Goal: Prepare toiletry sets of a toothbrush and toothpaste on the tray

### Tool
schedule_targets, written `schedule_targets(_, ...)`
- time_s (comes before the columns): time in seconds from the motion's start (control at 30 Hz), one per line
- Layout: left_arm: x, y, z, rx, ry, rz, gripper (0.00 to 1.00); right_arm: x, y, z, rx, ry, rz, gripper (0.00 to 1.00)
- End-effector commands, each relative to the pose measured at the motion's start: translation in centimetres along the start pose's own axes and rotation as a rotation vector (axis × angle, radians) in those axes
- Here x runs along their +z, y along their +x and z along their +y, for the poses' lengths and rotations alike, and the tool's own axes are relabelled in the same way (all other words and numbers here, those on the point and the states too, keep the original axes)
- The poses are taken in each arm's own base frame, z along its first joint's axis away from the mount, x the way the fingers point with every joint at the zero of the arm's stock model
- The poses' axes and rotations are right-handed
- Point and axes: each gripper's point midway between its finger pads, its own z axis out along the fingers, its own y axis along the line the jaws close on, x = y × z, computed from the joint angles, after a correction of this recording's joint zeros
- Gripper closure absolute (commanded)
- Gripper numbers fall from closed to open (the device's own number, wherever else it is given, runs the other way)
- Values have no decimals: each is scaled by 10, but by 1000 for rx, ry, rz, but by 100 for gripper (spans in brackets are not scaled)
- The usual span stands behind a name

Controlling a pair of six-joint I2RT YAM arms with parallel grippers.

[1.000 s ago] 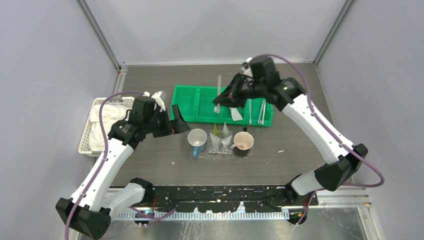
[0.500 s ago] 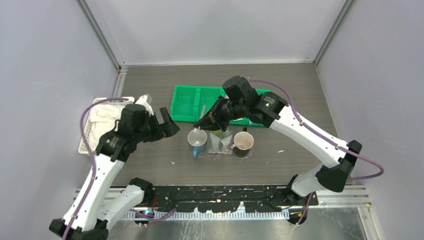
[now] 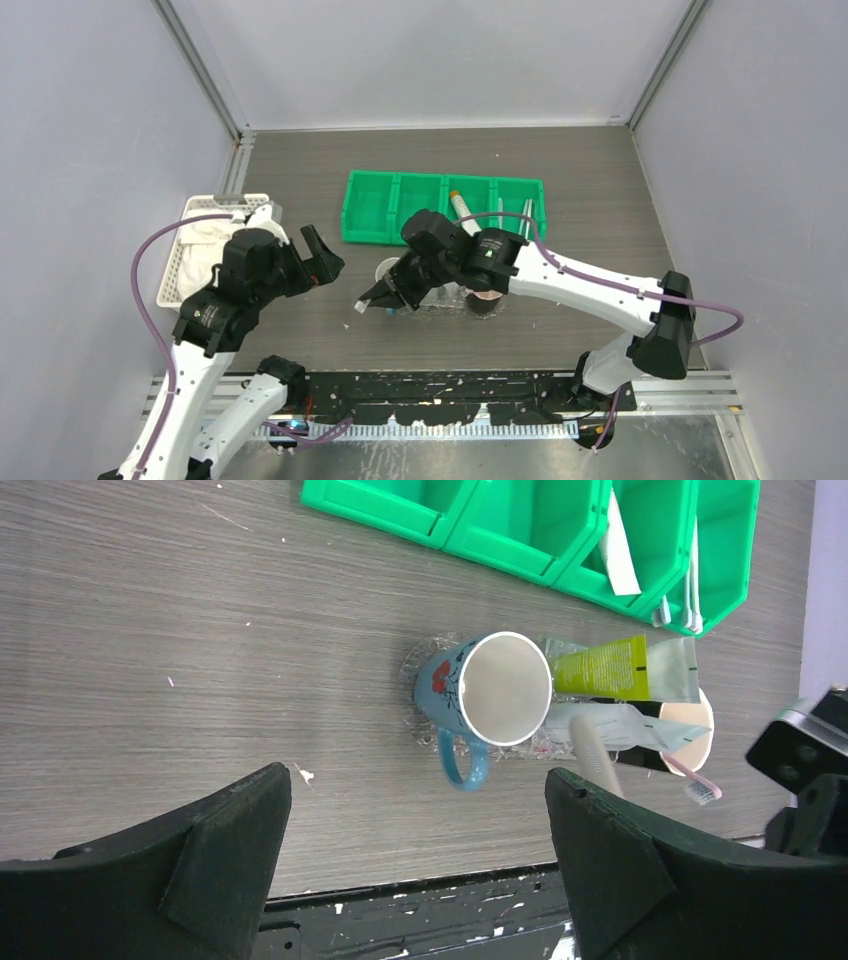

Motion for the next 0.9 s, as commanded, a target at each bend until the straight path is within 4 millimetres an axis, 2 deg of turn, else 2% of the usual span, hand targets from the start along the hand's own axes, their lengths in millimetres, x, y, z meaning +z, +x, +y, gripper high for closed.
schedule_targets(0.0, -1, -4, 2, -6, -13, -21, 2, 9, 15, 43, 44, -126, 35, 99)
schedule_targets(0.4, -4, -3, 8, 13, -32, -27, 1, 20, 1, 44, 158, -187, -2, 99)
schedule_targets(0.7, -2, -1, 8, 11, -24, -25, 1, 6, -10, 39, 178, -184, -74, 98)
schedule_targets(0.87, -1, -1, 6, 9, -16, -18, 1, 7, -16, 35, 208, -200, -82, 97)
